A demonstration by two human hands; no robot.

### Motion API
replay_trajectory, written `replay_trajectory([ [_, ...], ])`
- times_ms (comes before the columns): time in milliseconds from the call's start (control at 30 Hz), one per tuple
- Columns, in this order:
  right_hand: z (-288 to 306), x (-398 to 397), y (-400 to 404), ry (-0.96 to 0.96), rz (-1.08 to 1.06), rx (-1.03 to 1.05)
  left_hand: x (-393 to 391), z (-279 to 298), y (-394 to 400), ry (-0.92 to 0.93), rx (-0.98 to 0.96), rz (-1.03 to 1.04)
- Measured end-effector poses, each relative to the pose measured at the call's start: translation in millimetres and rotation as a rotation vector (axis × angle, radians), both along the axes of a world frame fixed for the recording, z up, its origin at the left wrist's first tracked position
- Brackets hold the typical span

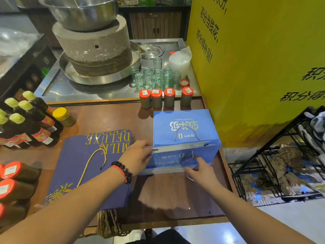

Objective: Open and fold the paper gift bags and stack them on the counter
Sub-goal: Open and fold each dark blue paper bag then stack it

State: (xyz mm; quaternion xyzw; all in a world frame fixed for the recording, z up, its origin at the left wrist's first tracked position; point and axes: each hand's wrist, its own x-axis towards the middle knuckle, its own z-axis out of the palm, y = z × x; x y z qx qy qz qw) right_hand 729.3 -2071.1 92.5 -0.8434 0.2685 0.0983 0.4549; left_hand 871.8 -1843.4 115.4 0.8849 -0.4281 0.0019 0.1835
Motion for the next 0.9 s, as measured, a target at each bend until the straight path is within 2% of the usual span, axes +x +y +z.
replay_trajectory([
  [67, -6, 7, 2, 0.072, 0.037, 0.106, 0, -1, -1, -0.009, 0.0, 0.014],
  [200, -32, -1, -1, 0.226, 0.073, 0.018, -2, -1, -2, -0.03, -0.009, 0.034],
  [400, -69, -57, -26, 0.415, -0.06, -0.08, -7, -1, -4, -0.039, -0.008, 0.085],
  [700, -91, -103, -36, 0.585, -0.153, -0.039, -1, -5, -2, -0.016, 0.028, 0.114],
  [800, -90, -110, -29, 0.576, -0.217, 0.044, 1, -5, -2, -0.007, 0.029, 0.127],
  [900, -83, -102, -18, 0.475, -0.251, 0.189, 0, -5, -3, 0.001, 0.037, 0.127],
])
